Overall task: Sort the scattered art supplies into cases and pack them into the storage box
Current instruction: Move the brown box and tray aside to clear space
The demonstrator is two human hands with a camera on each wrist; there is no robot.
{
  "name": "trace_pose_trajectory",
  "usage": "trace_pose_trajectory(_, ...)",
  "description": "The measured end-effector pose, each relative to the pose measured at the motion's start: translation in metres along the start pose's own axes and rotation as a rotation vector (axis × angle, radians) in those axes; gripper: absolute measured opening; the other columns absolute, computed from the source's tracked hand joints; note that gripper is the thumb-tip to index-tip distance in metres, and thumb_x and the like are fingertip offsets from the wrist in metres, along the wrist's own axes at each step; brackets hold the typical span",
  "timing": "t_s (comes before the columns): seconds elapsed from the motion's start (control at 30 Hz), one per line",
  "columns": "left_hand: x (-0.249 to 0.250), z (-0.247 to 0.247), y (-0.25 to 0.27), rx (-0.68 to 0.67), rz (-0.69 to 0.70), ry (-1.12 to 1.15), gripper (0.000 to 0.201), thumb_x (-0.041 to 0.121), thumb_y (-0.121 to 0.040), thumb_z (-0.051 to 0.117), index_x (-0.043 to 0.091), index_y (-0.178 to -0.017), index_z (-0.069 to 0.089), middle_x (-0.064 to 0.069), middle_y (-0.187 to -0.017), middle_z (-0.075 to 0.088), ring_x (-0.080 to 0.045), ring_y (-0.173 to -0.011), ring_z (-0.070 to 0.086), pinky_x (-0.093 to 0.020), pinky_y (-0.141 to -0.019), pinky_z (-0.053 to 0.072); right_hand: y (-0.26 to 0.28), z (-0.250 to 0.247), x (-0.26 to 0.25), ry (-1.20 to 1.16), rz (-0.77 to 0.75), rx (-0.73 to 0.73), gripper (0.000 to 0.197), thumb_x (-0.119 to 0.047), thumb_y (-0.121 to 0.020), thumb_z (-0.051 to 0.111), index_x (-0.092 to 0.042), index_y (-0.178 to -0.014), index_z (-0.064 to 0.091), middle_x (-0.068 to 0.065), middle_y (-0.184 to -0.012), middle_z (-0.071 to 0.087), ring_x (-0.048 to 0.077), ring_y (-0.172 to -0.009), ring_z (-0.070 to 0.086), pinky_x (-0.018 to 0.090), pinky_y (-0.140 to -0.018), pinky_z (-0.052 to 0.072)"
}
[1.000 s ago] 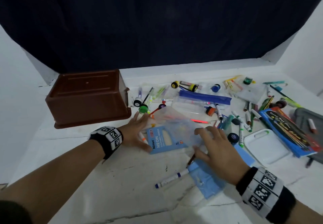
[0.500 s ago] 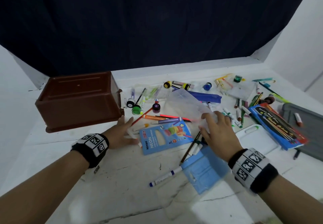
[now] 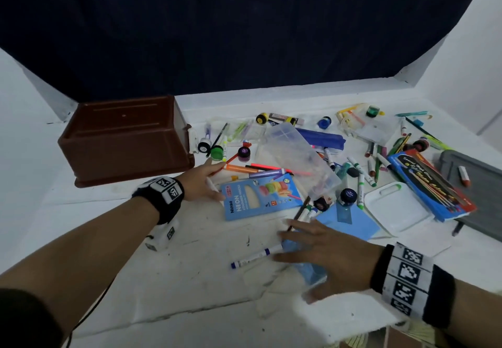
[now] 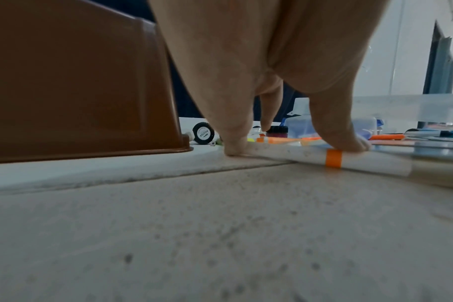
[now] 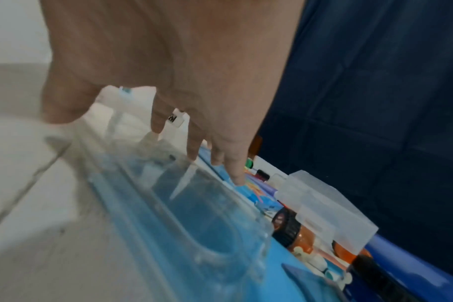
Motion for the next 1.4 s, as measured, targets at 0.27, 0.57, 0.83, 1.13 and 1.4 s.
trace_pose_trajectory(0.27, -0.012, -0.001, 0.019, 0.086, -0.035, 0.060, 0.103, 0.046, -0.079, 0.079, 0.028, -0.159, 0.016, 0.003, -0.165, 0.012, -0.015, -0.153, 0.005, -0.034, -0.122, 0.016, -0.016, -0.003, 0.006, 0.078, 0.171, -0.029, 0.090, -0.077, -0.082, 0.050, -0.048, -0.153, 0.003, 0.000, -0.165, 0.007, 0.023, -0.153, -0.005, 0.047, -0.123, 0.004)
trace_pose_trajectory(0.57, 0.004, -0.004, 0.100, 0.178, -0.062, -0.007, 0.050, 0.038, -0.091, 0.069, 0.030, -0.137, 0.051, 0.003, -0.142, 0.053, -0.014, -0.116, 0.058, -0.029, -0.097, 0.048, -0.030, -0.021, 0.006, 0.064, 0.239, 0.021, 0.088, -0.070, -0.079, 0.059, -0.032, -0.152, 0.027, -0.001, -0.147, 0.037, 0.022, -0.136, 0.035, 0.042, -0.105, 0.039)
trace_pose_trajectory(0.83, 0.029, 0.061, 0.117, -0.152, 0.063, -0.414, 0.074, 0.058, -0.101, 0.032, 0.021, -0.159, 0.005, 0.002, -0.167, 0.008, -0.019, -0.152, 0.010, -0.041, -0.124, 0.014, -0.041, -0.034, 0.022, 0.091, 0.393, 0.051, 0.088, -0.073, -0.082, 0.055, -0.027, -0.151, 0.026, 0.001, -0.151, 0.036, 0.022, -0.142, 0.029, 0.052, -0.108, 0.035)
trace_pose_trajectory(1.13, 0.035, 0.047, 0.089, -0.054, 0.101, -0.616, 0.053, 0.048, -0.103, 0.033, 0.025, -0.150, 0.031, 0.005, -0.154, 0.031, -0.022, -0.136, 0.035, -0.050, -0.108, 0.027, -0.046, -0.042, 0.020, 0.088, 0.402, 0.063, 0.086, -0.070, -0.081, 0.057, -0.032, -0.150, 0.025, 0.001, -0.145, 0.039, 0.023, -0.138, 0.032, 0.046, -0.106, 0.039)
trace_pose_trajectory(1.4, 0.001, 0.017, 0.106, -0.008, 0.014, -0.283, 0.048, 0.054, -0.100, 0.044, 0.035, -0.144, 0.047, 0.011, -0.156, 0.036, -0.012, -0.145, 0.030, -0.041, -0.118, 0.018, -0.072, -0.082, 0.004, -0.046, 0.355, 0.300, 0.055, -0.058, -0.093, 0.051, -0.034, -0.142, 0.042, -0.006, -0.133, 0.052, 0.017, -0.123, 0.048, 0.035, -0.096, 0.044)
Point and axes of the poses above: each hand's wrist, its own y-axis away from the middle knuckle, its own z-axis out of the palm, x = y × z, the point moved 8 cm from there along -y, towards the middle knuckle
